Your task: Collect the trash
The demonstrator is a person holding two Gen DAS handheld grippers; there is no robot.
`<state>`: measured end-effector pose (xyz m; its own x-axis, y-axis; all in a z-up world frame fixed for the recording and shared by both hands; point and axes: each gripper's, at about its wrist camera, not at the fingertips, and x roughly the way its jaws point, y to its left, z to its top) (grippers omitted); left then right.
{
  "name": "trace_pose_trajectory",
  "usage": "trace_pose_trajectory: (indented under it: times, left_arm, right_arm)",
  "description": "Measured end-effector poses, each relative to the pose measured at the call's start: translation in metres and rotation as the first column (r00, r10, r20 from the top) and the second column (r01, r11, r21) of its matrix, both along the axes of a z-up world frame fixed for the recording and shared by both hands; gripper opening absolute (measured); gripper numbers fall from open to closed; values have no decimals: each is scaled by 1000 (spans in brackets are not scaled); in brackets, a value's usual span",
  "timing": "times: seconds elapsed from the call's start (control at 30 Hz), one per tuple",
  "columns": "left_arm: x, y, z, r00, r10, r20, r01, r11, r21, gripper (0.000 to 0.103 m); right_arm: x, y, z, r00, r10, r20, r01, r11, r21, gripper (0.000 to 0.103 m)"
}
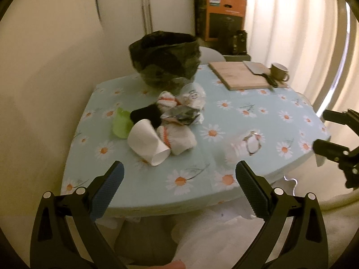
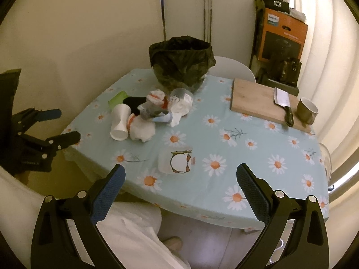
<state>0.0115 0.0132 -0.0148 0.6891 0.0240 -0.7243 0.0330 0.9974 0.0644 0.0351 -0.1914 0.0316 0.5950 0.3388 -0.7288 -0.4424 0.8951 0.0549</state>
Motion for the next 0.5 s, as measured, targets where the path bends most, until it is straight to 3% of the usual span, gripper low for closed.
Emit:
trace_pose_trajectory:
  times: [0.2, 0.5]
  left_arm:
    - [12, 13, -9, 998, 50, -29, -49, 999, 18, 97]
    - [37, 19, -23, 996, 50, -75, -49, 999, 13, 97]
  right_arm:
    - [10, 9, -8, 998, 41, -52, -42, 999, -13, 95]
    - [37, 15, -28, 987, 63, -146, -65, 998, -6, 95]
